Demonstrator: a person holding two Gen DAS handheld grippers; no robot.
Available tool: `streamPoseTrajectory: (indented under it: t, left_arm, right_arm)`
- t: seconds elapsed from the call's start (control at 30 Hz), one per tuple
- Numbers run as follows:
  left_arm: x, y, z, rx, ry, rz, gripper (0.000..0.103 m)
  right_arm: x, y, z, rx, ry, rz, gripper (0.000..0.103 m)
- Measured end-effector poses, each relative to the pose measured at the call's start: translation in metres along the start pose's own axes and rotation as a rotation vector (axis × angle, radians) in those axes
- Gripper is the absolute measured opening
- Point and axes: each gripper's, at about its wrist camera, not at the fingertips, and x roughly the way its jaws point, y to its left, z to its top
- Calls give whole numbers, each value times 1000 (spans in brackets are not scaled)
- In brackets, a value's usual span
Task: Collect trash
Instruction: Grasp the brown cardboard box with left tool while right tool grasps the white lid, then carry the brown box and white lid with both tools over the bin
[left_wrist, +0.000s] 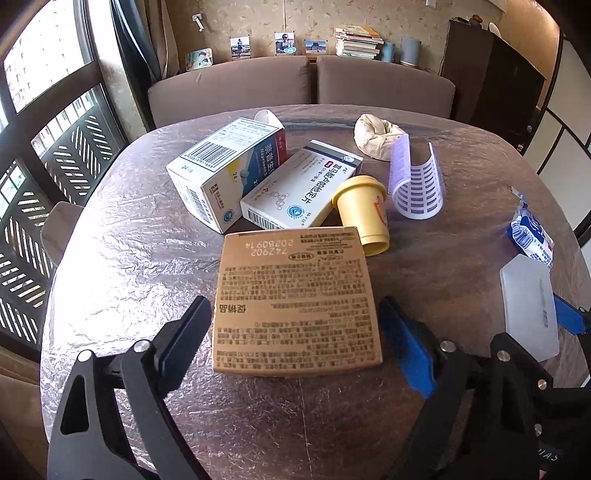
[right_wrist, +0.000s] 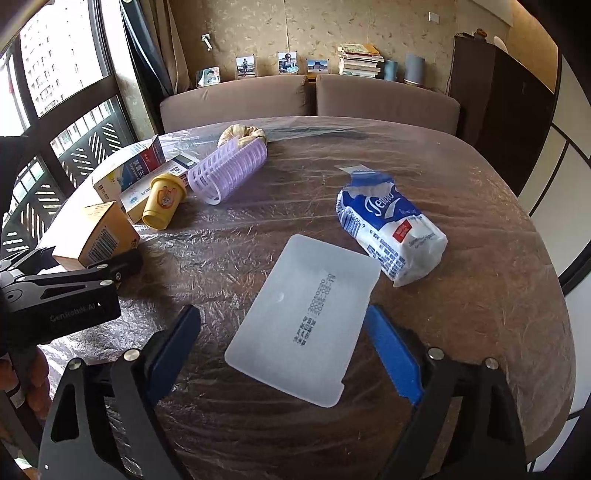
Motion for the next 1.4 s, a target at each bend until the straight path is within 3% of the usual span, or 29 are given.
streamPoseTrajectory:
  t: [0.07, 0.1, 0.13, 0.17, 0.2, 0.4, 0.7, 0.97, 1.4]
  left_arm:
    - [1, 1, 0, -4, 6, -7, 80]
    - [1, 1, 0, -6, 3, -12, 77]
    - [0, 1, -1, -8, 1, -13, 75]
    - [-1, 1, -1, -9, -1, -17, 67]
    - [-2, 2, -2, -10, -5, -21, 59]
    - [-12, 3, -7, -14, -9, -51, 59]
    - [-63, -13, -35, 34, -41, -96, 59]
    - [-89, -40, -79, 137, 5, -133, 59]
    - [-109, -73, -147, 308, 92, -268, 59]
  right_arm:
    - [0, 0, 0, -7, 1, -6, 77]
    - [1, -1, 0, -10, 8, -9, 66]
    - [2, -1, -1, -13, 16, -16, 62]
    - [1, -1, -2, -25, 6, -32, 54]
    - [1, -1, -3, -34, 4, -30, 54]
    - [-7, -11, -7, -15, 21, 46, 54]
    - [-52, -20, -26, -71, 35, 142, 54]
    - [-89, -28, -55, -149, 76, 207, 54]
    - [-117, -33, -107, -281, 160, 281, 54]
